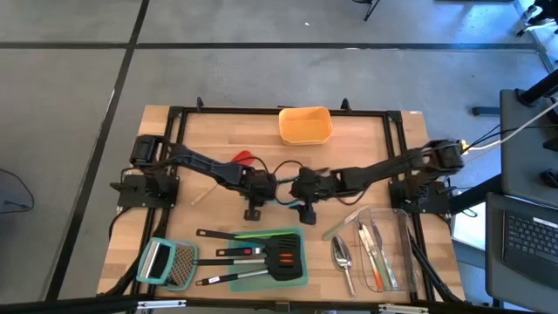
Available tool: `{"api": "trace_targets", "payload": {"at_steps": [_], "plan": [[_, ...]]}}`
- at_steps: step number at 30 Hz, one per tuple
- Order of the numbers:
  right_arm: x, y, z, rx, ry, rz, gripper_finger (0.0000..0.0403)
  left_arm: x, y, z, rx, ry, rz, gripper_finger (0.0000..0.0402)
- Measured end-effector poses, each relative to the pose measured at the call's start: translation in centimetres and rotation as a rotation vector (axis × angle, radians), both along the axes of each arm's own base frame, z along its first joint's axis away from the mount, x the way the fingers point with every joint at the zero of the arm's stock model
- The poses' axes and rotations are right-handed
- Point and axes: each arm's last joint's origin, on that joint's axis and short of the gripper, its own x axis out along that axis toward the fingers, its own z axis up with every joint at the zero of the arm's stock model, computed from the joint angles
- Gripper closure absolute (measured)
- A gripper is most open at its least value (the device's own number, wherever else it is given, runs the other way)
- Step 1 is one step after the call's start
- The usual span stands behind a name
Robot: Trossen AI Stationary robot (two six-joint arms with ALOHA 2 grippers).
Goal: Pick & Place Kitchen Items
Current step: Put the blue spatula into the blue bin
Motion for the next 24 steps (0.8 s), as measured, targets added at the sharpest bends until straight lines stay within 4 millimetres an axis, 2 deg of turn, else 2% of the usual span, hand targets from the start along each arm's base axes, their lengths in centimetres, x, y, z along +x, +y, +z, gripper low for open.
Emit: {"api": "trace_targets", "payload": {"at_steps": [5,8,14,18,24], "plan": [[-1.4,1.5,2.9,-0.063,-0.067,0.019,0.0146,-0.6,0.4,3.6,0.097,0.039,0.041,0.0388],[-2.1,2.5,4.2,-0.088,-0.105,0.023,0.0146,-1.2,0.4,5.0,0.13,0.053,0.066,0.0388],[-3.1,4.4,4.9,-0.179,-0.137,-0.009,0.0146,-2.1,0.1,8.6,0.141,0.022,0.151,0.0388],[-3.5,5.0,4.8,-0.217,-0.121,-0.018,0.0146,-2.6,-1.4,11.5,0.079,-0.081,0.18,0.0388],[-3.8,5.4,4.6,-0.203,-0.101,-0.023,0.0146,-3.1,-5.0,15.0,0.001,-0.202,0.2,0.0388]]}}
